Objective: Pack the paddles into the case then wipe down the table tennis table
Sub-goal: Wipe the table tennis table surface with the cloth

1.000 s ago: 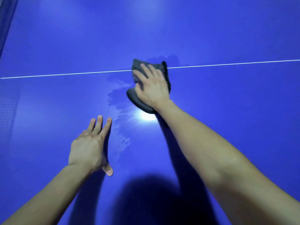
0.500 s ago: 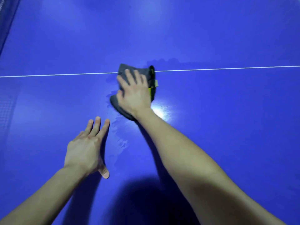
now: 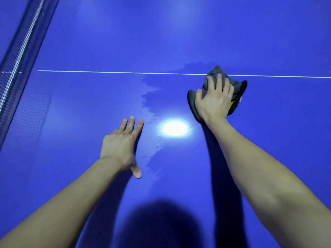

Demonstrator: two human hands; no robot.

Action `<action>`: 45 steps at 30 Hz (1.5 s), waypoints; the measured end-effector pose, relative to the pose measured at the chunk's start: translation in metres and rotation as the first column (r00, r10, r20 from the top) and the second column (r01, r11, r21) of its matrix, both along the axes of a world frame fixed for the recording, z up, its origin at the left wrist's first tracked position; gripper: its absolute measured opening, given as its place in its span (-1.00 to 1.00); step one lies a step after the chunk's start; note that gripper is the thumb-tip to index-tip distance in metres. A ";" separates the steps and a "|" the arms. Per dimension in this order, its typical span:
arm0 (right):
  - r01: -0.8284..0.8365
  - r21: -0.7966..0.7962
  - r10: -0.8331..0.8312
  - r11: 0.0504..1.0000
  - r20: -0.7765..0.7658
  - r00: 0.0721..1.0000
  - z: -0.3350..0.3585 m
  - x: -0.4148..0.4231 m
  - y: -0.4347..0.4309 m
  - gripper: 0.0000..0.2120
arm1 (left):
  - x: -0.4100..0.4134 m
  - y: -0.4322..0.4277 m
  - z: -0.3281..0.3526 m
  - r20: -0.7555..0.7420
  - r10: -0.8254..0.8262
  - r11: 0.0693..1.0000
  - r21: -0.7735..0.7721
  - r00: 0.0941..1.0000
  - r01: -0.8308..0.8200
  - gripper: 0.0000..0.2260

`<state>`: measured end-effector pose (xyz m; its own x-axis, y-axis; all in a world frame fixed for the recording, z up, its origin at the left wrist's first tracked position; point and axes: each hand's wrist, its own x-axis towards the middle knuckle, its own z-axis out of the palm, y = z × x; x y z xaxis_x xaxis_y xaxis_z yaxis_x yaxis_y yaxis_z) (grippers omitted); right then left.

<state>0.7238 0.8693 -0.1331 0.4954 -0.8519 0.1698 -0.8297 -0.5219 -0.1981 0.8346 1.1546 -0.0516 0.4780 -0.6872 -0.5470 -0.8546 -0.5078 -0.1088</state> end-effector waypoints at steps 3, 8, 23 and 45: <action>-0.246 0.071 0.250 0.967 -0.044 0.967 0.009 -0.009 0.105 -0.31 | 0.004 0.007 0.006 -0.024 -0.031 0.998 -0.052 0.999 0.030 0.61; -0.598 0.194 0.612 0.778 -0.019 0.791 0.016 -0.073 0.220 -0.10 | 0.044 0.030 0.010 -0.253 0.077 0.981 -0.156 0.965 -0.119 0.43; -0.368 0.006 0.368 0.930 -0.048 0.929 -0.005 0.187 0.069 -0.21 | 0.162 0.064 -0.014 -0.054 0.163 0.983 -0.080 0.985 -0.167 0.57; -0.381 -0.019 0.381 0.925 0.028 0.924 -0.005 0.213 0.128 -0.34 | 0.161 0.062 -0.006 0.019 0.057 0.997 -0.051 0.998 -0.056 0.52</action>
